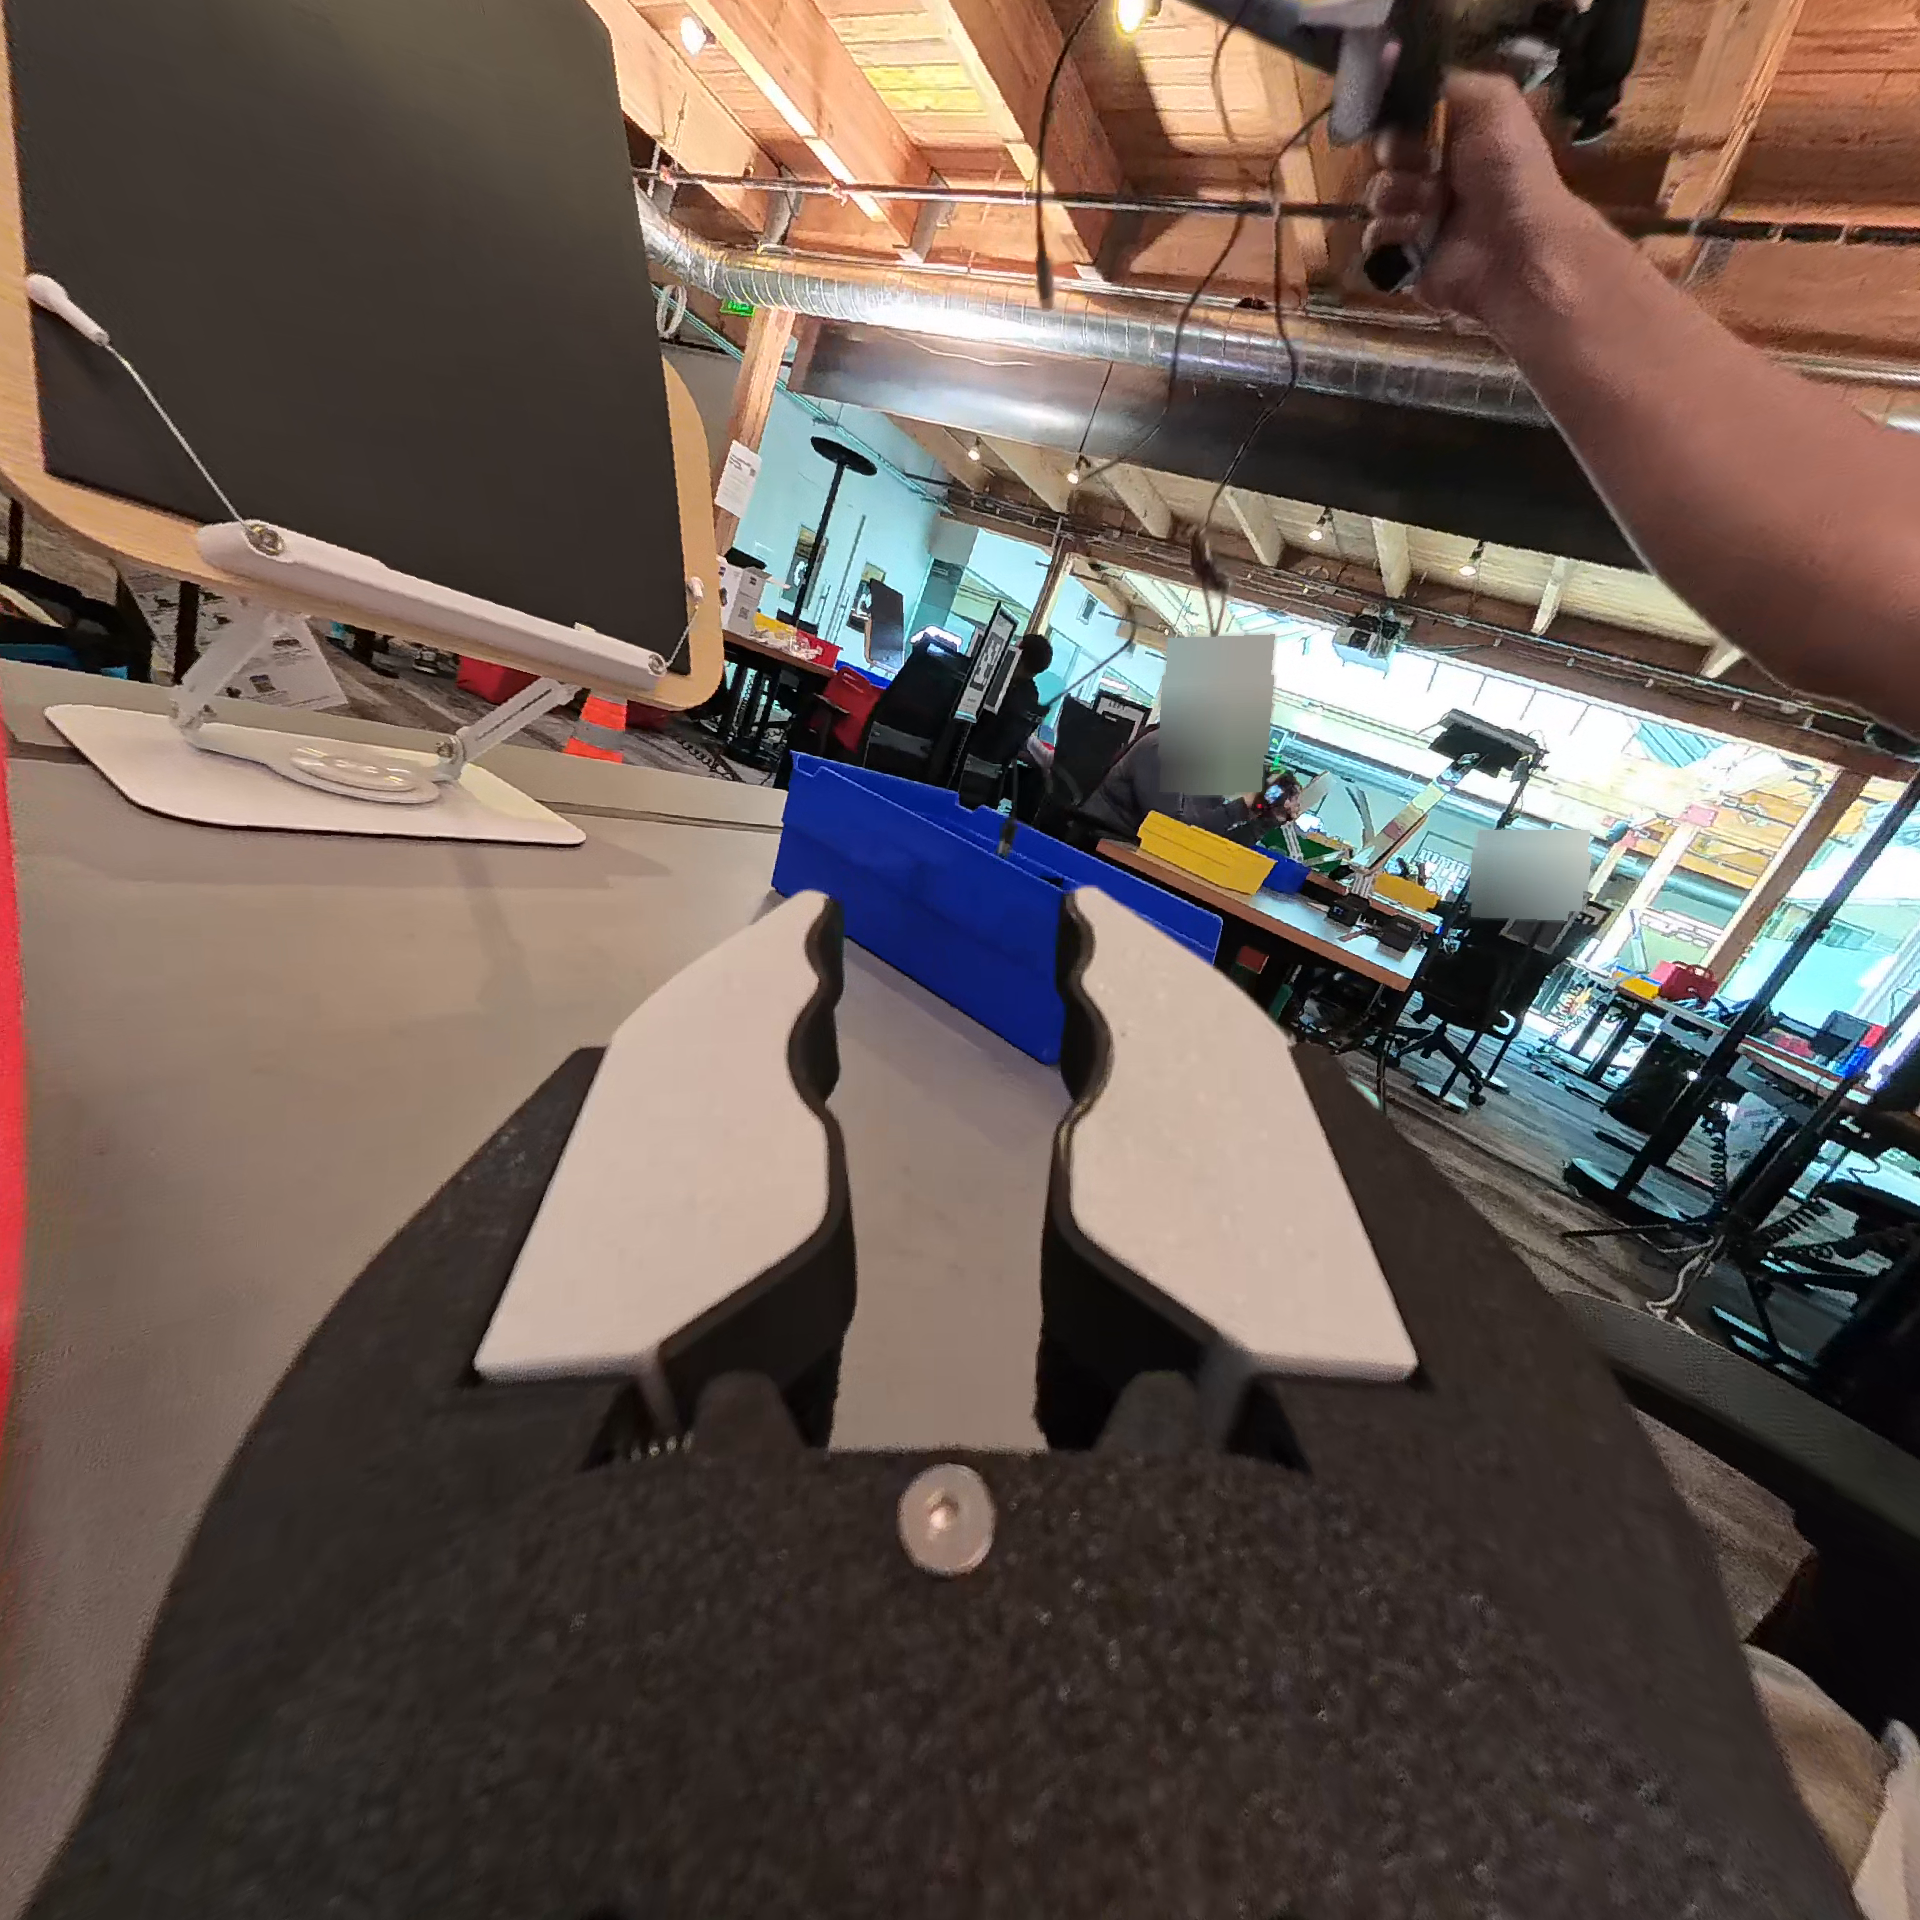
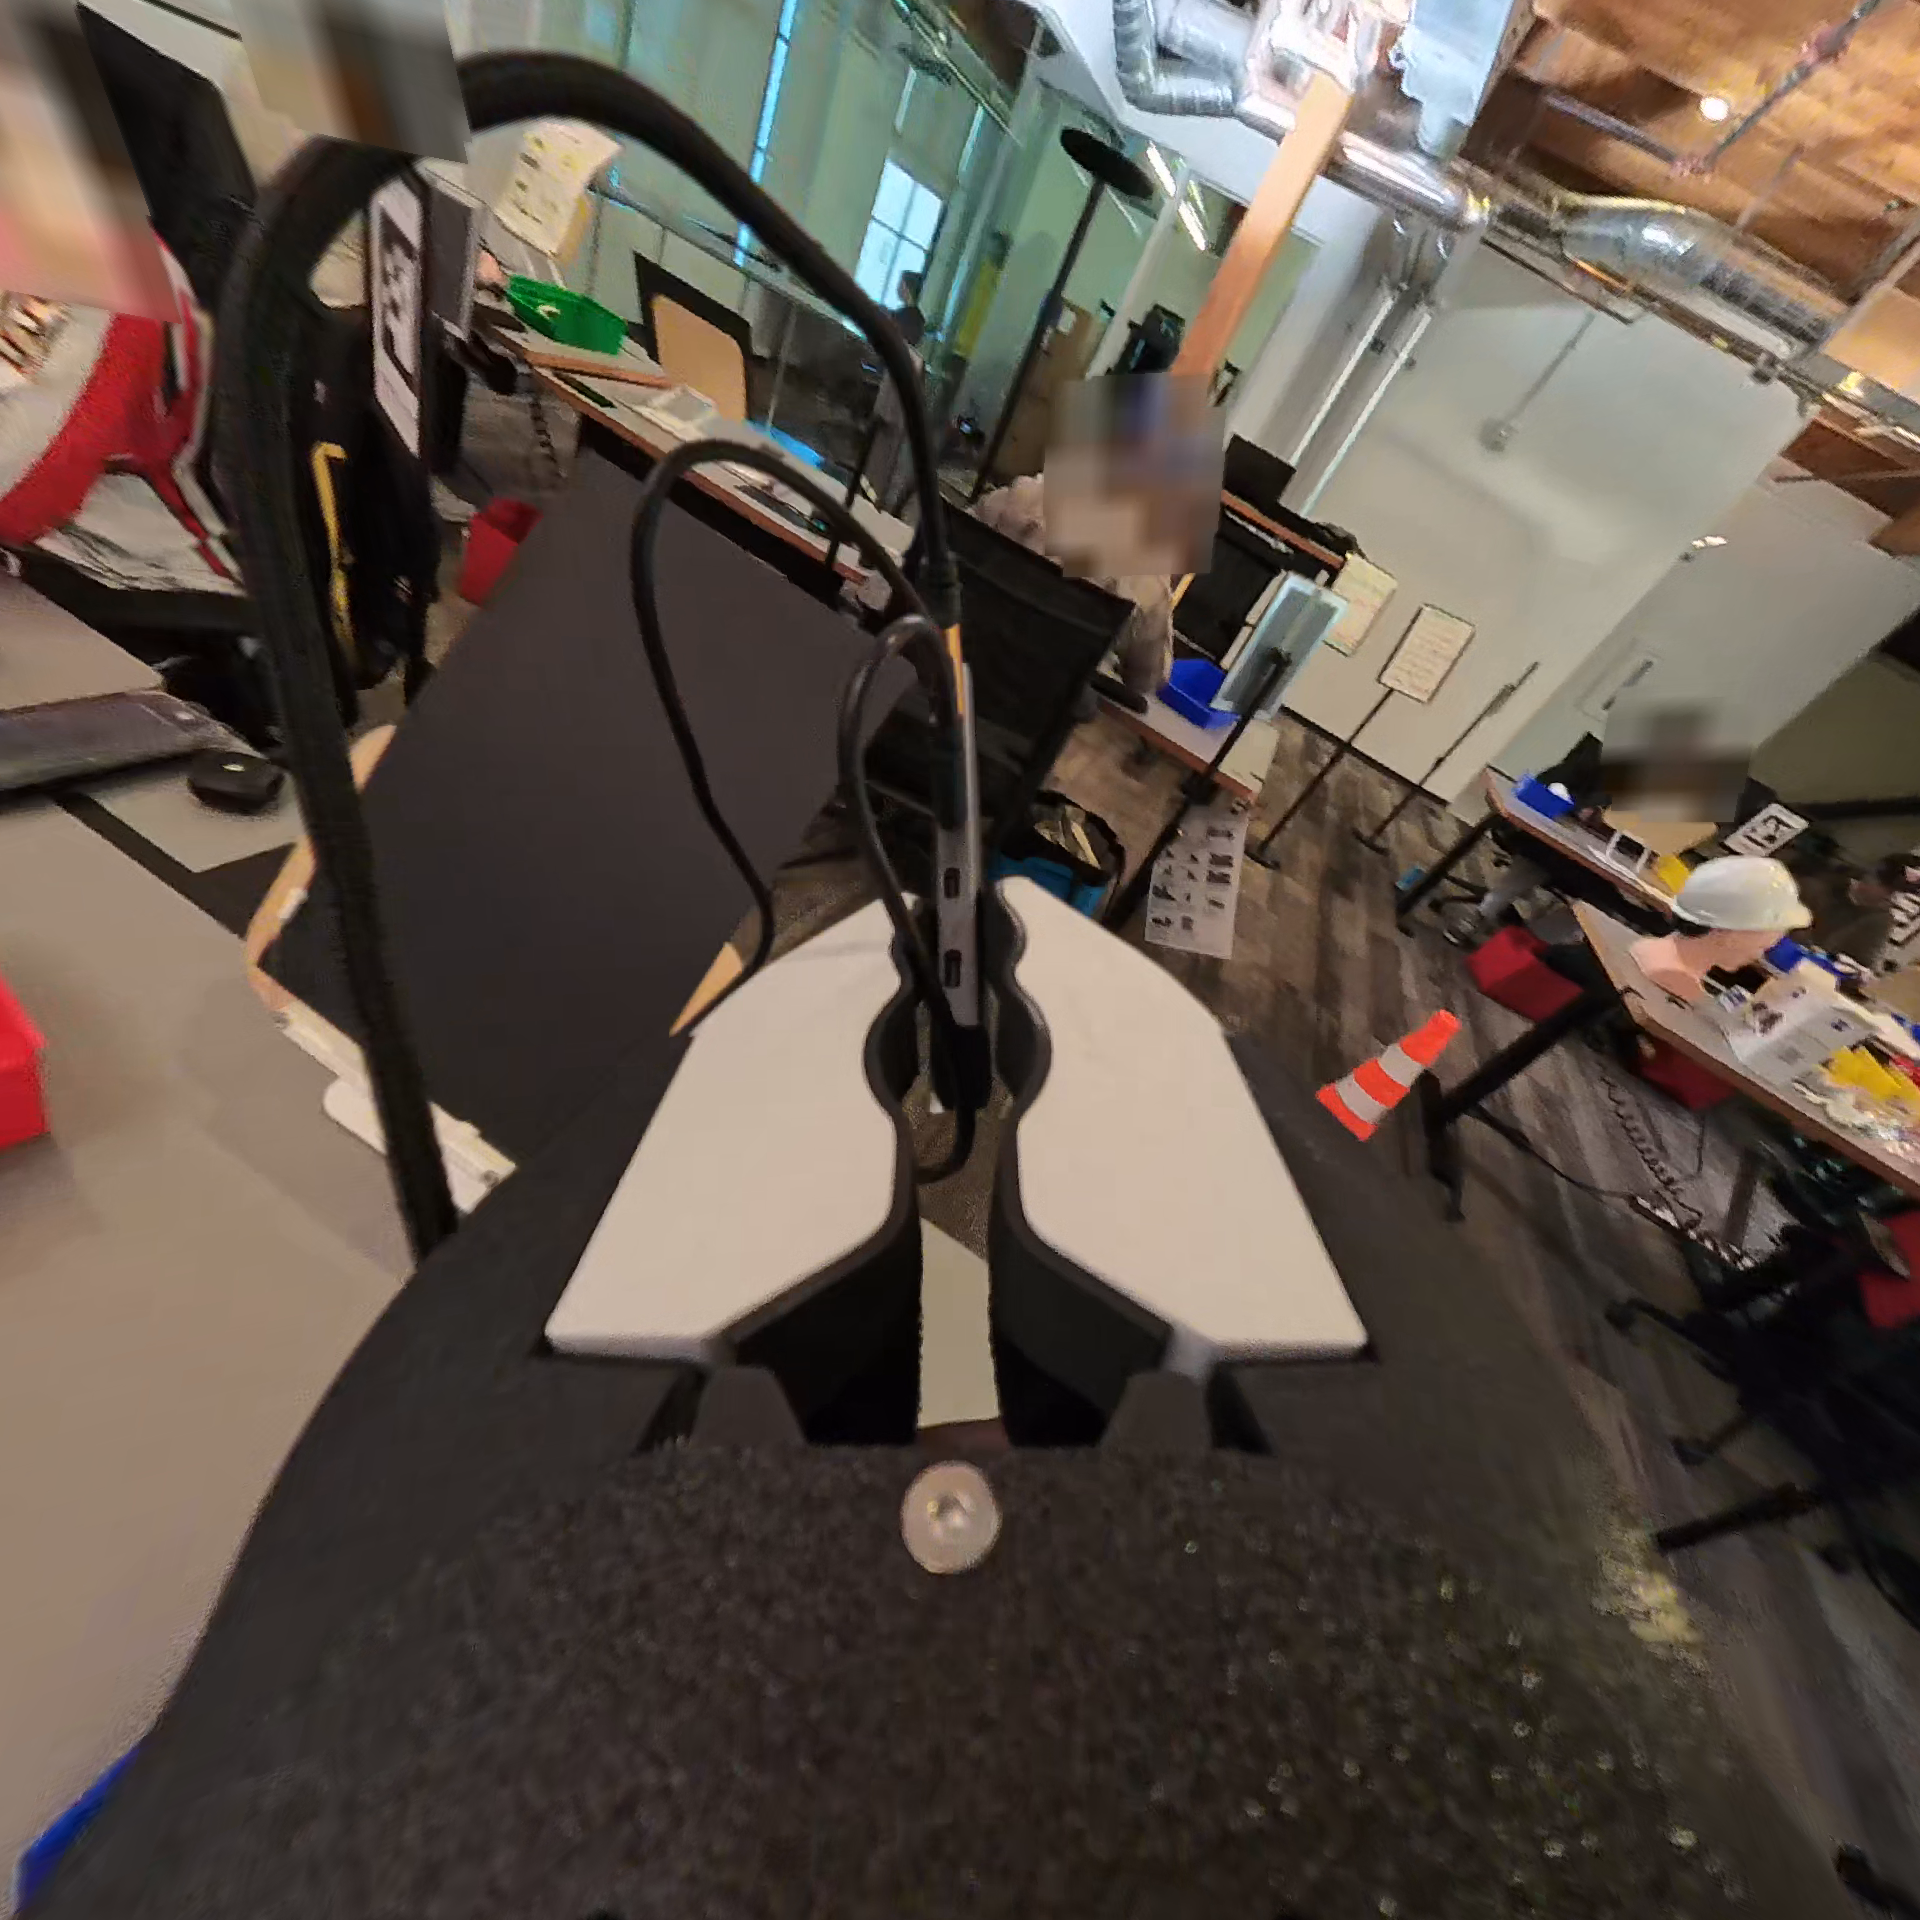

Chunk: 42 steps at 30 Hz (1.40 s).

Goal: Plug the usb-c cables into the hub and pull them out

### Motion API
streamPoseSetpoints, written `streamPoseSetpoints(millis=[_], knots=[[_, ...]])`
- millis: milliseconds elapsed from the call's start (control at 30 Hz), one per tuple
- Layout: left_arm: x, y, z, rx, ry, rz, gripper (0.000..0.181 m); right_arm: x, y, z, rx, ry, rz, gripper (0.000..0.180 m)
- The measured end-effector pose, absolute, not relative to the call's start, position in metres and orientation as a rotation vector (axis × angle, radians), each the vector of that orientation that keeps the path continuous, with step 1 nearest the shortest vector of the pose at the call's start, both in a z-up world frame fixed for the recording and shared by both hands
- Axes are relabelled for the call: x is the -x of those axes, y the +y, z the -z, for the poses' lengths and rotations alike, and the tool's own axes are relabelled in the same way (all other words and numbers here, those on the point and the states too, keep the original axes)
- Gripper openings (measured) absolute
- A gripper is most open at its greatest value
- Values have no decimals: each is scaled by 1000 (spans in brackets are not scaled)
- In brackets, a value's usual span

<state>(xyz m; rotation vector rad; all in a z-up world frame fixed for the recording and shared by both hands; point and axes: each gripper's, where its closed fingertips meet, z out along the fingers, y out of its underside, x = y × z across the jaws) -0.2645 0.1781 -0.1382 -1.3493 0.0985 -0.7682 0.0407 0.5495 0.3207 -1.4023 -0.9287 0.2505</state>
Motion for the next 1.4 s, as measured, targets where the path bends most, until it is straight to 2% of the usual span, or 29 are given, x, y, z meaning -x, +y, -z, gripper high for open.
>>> streamPoseSetpoints(millis=[267, 600, 1067, 1200, 1400], knots=[[265, 177, 139, 1357, 112, 750, 38, -41, 587, -261, 1517, -956, -224, 9], [259, 177, 142, 1370, 127, 777, 38, -35, 610, -126, 1683, -1042, -260, 9], [244, 175, 147, 1398, 193, 781, 38, -34, 550, 49, 1837, -1315, -586, 9], [245, 176, 145, 1382, 175, 804, 38, -48, 530, 107, 2020, -1467, -662, 9], [244, 176, 142, 1374, 197, 756, 38, -46, 551, 170, 2317, -1423, -581, 9]])
